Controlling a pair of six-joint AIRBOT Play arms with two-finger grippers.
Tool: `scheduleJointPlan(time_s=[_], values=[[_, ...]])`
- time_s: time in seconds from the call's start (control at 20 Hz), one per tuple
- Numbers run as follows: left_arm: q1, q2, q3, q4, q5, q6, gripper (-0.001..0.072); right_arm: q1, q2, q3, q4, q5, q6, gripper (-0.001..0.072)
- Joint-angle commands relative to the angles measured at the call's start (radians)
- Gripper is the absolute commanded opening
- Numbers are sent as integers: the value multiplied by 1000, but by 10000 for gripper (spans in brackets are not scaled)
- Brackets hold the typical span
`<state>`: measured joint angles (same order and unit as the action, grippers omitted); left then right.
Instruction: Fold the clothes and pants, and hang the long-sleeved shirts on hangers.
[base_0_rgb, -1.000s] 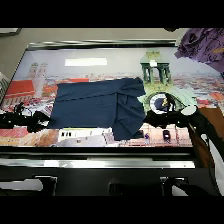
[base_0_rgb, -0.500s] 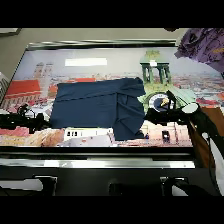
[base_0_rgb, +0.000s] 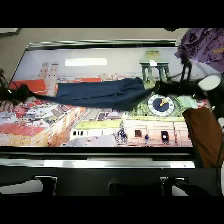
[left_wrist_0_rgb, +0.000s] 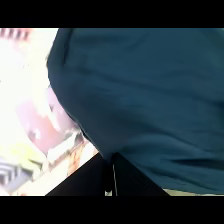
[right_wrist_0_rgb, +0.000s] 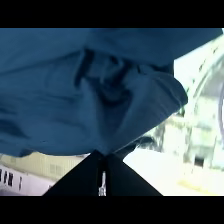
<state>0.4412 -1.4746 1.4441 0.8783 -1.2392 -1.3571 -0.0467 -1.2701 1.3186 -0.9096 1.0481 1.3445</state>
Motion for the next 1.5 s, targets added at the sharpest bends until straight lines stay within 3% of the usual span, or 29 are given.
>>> scheduleJointPlan(time_s=[0.0, 0.2, 0.45, 0.7, 0.85, 1.05, 1.25, 1.45], values=[[-37, 96, 368, 58, 10, -71, 13, -1, 10, 351, -104, 93, 12, 24], [-38, 260, 677, 254, 26, -192, 12, -1, 116, 653, -235, 109, 40, 24], [-37, 581, 575, 474, 51, -297, 13, -1, 355, 731, -407, 89, 73, 24], [-37, 700, 518, 517, 40, -357, 13, -1, 455, 731, -438, 88, 134, 24], [-38, 640, 488, 517, 21, -348, 13, -1, 395, 725, -437, 95, 180, 24], [-79, 457, 388, 499, 8, -296, 13, 0, 167, 725, -412, 229, 283, 24], [-164, 141, 322, 502, 10, -262, 13, 38, -158, 725, -411, 319, 305, 24], [-224, -198, 322, 500, 114, -267, 13, 91, -454, 725, -524, 256, 351, 24]])
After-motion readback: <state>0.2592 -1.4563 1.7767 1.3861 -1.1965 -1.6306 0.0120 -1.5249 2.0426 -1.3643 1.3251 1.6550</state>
